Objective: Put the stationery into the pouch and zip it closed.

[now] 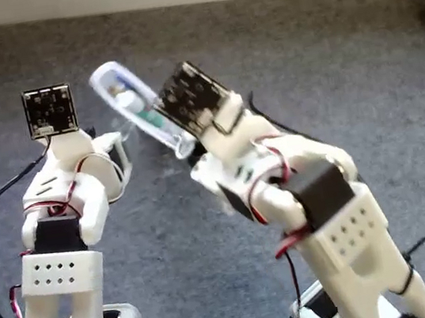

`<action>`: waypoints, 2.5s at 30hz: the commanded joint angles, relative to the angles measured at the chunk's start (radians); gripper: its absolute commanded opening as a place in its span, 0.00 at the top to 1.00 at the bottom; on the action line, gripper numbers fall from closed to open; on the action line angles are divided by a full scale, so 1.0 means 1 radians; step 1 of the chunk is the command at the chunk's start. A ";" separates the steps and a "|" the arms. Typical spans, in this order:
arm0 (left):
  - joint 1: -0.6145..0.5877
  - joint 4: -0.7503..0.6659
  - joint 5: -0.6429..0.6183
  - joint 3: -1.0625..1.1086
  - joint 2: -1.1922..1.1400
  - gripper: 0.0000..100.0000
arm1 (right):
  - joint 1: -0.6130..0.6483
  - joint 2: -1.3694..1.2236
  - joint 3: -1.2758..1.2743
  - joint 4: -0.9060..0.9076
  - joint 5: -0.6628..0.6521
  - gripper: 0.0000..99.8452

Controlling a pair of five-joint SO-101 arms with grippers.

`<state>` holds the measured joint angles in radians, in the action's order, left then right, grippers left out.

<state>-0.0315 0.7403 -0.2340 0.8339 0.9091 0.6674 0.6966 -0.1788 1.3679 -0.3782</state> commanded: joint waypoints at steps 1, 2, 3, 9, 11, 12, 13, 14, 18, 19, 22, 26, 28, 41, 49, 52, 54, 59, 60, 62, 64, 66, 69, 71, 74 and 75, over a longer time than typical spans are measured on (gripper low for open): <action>0.027 -0.075 -0.035 -0.010 -0.004 0.77 | 0.018 0.153 -0.077 0.004 -0.017 0.99; 0.031 -0.083 -0.035 -0.010 -0.004 0.77 | 0.019 0.188 -0.110 0.004 -0.018 0.99; 0.047 -0.086 -0.035 -0.010 -0.004 0.77 | 0.019 0.220 -0.139 0.004 -0.018 0.99; 0.229 -0.087 -0.029 -0.008 -0.005 0.77 | 0.019 0.377 -0.300 0.008 -0.018 0.99; 0.289 -0.089 -0.023 -0.010 -0.005 0.77 | 0.019 0.423 -0.343 0.010 -0.018 0.99; 0.315 -0.089 -0.002 -0.010 -0.005 0.77 | 0.019 0.446 -0.363 0.010 -0.018 0.99; 0.346 -0.089 0.025 -0.010 -0.005 0.77 | 0.019 0.464 -0.381 0.010 -0.018 0.99; 0.377 -0.089 0.052 -0.010 -0.005 0.77 | 0.019 0.479 -0.398 0.010 -0.018 0.99; 0.423 -0.086 0.106 -0.010 -0.004 0.77 | 0.013 0.526 -0.438 0.010 -0.018 0.99; 0.418 -0.084 0.115 -0.010 -0.002 0.77 | 0.012 0.533 -0.440 0.012 -0.018 0.99; 0.354 -0.031 0.150 -0.021 0.005 0.76 | 0.010 0.539 -0.430 0.039 -0.020 0.99; 0.300 0.152 0.232 -0.122 0.007 0.76 | -0.033 0.538 -0.430 0.073 -0.058 0.99; 0.291 0.265 0.279 -0.197 0.007 0.76 | -0.085 0.536 -0.430 0.067 -0.069 0.99; 0.337 0.718 0.523 -0.484 -0.001 0.69 | -0.288 0.536 -0.429 0.064 -0.089 0.99; 0.484 0.715 0.542 -0.430 0.007 0.70 | -0.286 0.536 -0.429 -0.021 0.043 0.99; 0.535 0.709 0.543 -0.401 0.002 0.70 | -0.286 0.536 -0.429 -0.035 0.055 0.99; 0.564 0.658 0.545 -0.364 -0.001 0.70 | -0.286 0.536 -0.429 -0.035 0.068 0.99; 0.575 0.445 0.546 -0.222 -0.001 0.70 | -0.286 0.539 -0.429 -0.030 0.068 0.99; 0.575 0.404 0.546 -0.199 -0.001 0.70 | -0.286 0.539 -0.429 -0.030 0.068 0.99; 0.575 0.334 0.546 -0.160 -0.001 0.70 | -0.286 0.539 -0.429 -0.030 0.068 0.99; 0.575 0.282 0.546 -0.142 -0.001 0.70 | -0.286 0.539 -0.429 -0.030 0.068 0.99; 0.575 0.247 0.546 -0.137 -0.001 0.70 | -0.286 0.539 -0.430 -0.028 0.068 0.99; 0.575 0.210 0.546 -0.134 -0.001 0.70 | -0.286 0.539 -0.430 -0.028 0.066 0.99; 0.585 0.187 0.546 -0.133 -0.002 0.70 | -0.286 0.541 -0.430 -0.027 0.066 0.99; 0.611 0.170 0.577 -0.120 -0.002 0.70 | -0.286 0.541 -0.430 -0.025 0.066 0.99; 0.628 0.158 0.603 -0.107 -0.002 0.70 | -0.286 0.541 -0.430 -0.025 0.066 0.99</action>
<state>0.5485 0.9367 0.3199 0.7158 0.9091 0.3943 1.2336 -0.6283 1.3648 -0.3214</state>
